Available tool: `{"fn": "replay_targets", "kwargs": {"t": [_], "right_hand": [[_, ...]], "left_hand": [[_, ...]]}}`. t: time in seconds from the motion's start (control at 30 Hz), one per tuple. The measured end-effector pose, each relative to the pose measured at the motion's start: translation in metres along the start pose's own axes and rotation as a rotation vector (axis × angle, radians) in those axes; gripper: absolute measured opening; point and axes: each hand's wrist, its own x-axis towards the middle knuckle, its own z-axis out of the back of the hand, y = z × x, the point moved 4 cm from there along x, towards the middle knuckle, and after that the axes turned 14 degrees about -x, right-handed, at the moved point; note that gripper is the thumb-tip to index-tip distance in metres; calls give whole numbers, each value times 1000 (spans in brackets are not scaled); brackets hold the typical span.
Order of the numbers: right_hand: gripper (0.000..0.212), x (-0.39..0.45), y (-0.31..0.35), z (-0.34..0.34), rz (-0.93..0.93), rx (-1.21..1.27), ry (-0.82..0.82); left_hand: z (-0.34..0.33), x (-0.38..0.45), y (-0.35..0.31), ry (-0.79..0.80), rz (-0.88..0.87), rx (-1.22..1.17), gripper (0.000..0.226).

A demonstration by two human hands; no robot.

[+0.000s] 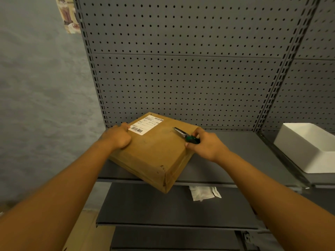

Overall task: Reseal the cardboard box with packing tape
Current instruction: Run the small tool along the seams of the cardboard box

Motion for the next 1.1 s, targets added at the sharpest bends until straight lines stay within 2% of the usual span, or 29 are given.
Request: {"fn": "replay_targets", "kwargs": {"t": [0.23, 0.4, 0.53, 0.7, 0.9, 1.1], "right_hand": [[47, 24, -15, 2, -50, -55, -106], [55, 41, -19, 1, -71, -32, -93], [53, 53, -22, 0, -83, -35, -70], [36, 61, -21, 1, -64, -79, -54], [44, 51, -34, 7, -75, -132, -29], [39, 29, -53, 18, -67, -143, 3]], "left_hand": [[-3, 7, -5, 20, -4, -47, 45], [-7, 12, -7, 35, -51, -36, 41], [-6, 11, -8, 31, -82, -27, 39], [-5, 7, -9, 40, -92, -23, 39], [-7, 7, -21, 83, -100, -6, 40], [-13, 5, -42, 155, -137, -7, 40]]}}
